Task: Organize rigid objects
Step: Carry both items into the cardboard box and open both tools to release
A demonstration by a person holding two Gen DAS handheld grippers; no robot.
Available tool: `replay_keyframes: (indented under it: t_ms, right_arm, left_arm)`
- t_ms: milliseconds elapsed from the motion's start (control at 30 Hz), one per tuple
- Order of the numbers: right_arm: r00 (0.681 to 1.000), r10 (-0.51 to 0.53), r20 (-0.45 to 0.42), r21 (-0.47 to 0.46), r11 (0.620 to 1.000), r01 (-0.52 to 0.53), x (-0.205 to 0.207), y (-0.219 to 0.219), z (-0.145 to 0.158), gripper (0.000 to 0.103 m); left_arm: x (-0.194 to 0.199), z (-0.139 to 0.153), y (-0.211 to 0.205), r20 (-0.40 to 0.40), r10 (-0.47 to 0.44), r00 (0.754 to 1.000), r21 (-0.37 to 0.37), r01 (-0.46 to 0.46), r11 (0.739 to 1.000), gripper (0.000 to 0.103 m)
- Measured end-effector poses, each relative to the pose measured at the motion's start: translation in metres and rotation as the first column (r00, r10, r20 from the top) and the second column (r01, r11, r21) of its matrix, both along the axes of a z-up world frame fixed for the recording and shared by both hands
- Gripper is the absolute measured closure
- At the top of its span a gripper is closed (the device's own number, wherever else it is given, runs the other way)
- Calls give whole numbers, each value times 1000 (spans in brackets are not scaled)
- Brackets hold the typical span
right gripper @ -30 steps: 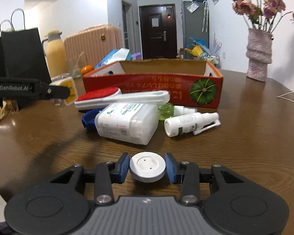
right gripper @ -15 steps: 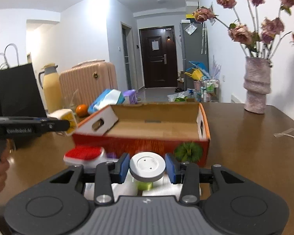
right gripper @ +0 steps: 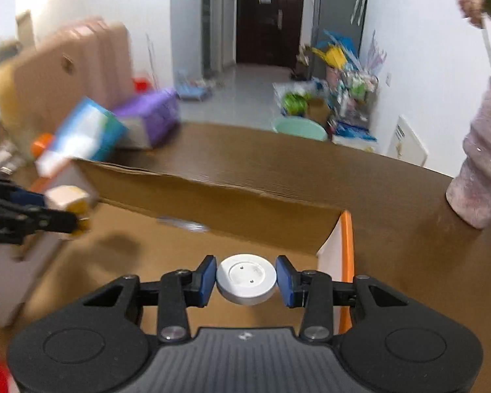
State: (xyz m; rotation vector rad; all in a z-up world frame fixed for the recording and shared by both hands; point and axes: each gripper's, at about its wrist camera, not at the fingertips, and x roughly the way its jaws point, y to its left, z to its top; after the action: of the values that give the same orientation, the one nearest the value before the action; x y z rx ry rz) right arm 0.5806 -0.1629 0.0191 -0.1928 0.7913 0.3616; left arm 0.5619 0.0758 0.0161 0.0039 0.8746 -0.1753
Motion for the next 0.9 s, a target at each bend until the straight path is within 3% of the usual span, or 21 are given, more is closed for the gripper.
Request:
replay_keyframes:
  t_ms: [133, 233, 333, 400, 600, 900]
  right_arm:
    - [999, -13, -52, -128, 992, 6, 36, 19, -18, 64]
    - [999, -16, -48, -191, 981, 6, 44, 30, -27, 58]
    - [998, 12, -55, -176, 984, -21, 46, 34, -29, 44]
    - [999, 22, -50, -174, 984, -30, 43, 34, -26, 44]
    - [999, 32, -2, -181, 983, -32, 19, 30, 8, 40]
    - [994, 25, 103, -154, 988, -9, -61, 6, 82, 31]
  left_arm:
    - [16, -13, 1, -8, -2, 1000, 62, 2, 998, 59]
    - [19, -12, 4, -11, -9, 1000, 55, 10, 998, 56]
    - [19, -9, 5, -9, -10, 1000, 64, 11, 998, 53]
    - [14, -3, 6, 0, -9, 1000, 57, 9, 998, 50]
    - [-16, 33, 13, 52, -2, 999, 37, 0, 999, 41]
    - [-111, 103, 8, 180, -5, 984, 35, -2, 999, 26]
